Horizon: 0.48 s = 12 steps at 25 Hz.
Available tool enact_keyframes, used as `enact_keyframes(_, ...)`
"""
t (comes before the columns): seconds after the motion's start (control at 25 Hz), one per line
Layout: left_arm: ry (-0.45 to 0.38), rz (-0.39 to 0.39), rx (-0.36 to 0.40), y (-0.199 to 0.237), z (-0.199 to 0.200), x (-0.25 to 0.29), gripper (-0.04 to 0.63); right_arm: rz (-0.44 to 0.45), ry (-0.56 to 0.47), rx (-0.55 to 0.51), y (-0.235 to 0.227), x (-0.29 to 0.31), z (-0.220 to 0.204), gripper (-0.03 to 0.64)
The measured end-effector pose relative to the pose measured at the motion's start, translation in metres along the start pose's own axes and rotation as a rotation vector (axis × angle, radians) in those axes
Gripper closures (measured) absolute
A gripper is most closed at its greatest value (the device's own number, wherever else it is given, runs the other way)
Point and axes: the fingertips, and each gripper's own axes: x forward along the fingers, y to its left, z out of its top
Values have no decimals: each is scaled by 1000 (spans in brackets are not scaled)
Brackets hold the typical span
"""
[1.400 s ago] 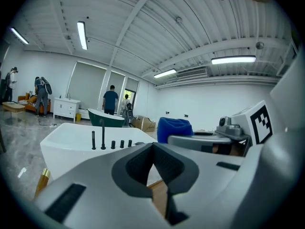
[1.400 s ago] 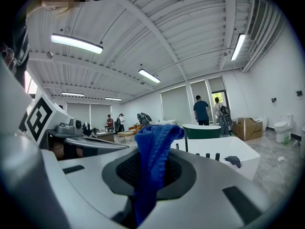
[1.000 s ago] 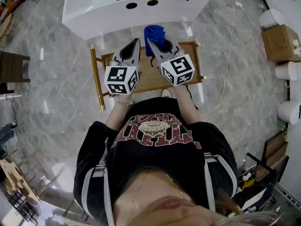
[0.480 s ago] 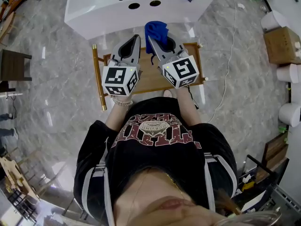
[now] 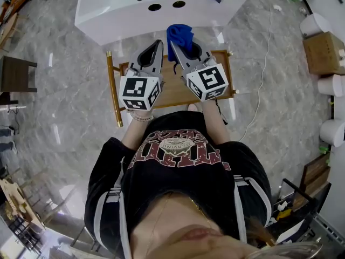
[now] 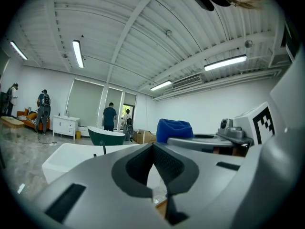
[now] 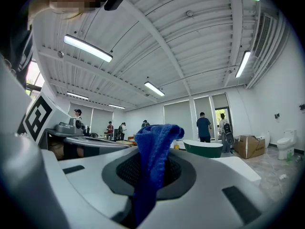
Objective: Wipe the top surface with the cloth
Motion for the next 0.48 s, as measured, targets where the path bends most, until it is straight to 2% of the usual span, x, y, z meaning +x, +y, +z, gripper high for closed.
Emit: enact_keyframes(0.48,2,8,11,5,1,2,549,10,11,5,2,7,-3,561)
